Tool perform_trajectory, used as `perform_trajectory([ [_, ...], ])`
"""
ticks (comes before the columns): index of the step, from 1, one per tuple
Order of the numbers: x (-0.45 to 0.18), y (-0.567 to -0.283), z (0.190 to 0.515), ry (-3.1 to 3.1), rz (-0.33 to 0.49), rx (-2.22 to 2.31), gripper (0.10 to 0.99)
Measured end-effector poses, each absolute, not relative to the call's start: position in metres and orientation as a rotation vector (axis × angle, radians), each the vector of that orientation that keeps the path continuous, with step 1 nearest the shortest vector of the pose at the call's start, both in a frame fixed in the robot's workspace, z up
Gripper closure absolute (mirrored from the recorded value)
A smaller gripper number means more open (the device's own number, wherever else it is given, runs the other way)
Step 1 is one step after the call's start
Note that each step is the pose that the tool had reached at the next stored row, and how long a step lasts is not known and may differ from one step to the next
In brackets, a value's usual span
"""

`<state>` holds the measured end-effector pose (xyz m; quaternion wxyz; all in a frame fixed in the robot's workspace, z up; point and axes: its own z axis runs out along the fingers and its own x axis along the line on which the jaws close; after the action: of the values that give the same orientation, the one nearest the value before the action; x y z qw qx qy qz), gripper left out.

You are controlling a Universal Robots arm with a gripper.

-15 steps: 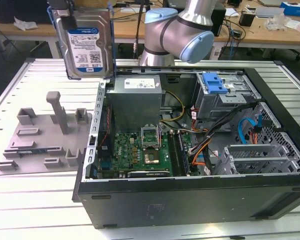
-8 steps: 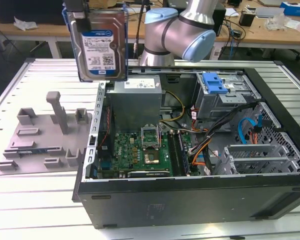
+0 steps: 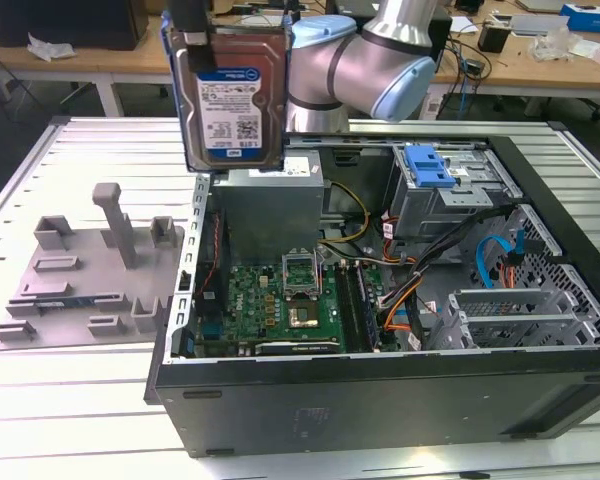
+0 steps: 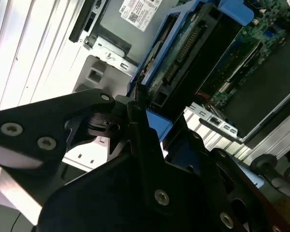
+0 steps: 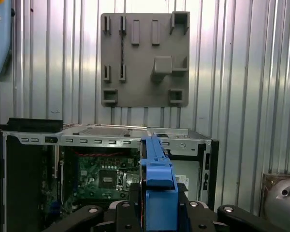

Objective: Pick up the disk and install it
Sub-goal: 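Pick up the disk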

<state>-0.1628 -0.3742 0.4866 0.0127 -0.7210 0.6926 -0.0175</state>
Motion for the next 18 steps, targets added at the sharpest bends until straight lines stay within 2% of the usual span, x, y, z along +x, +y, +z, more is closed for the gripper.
perform_trajectory([
  [18, -0.117, -0.415, 0.487, 2.158, -0.054, -2.247, 0.714],
])
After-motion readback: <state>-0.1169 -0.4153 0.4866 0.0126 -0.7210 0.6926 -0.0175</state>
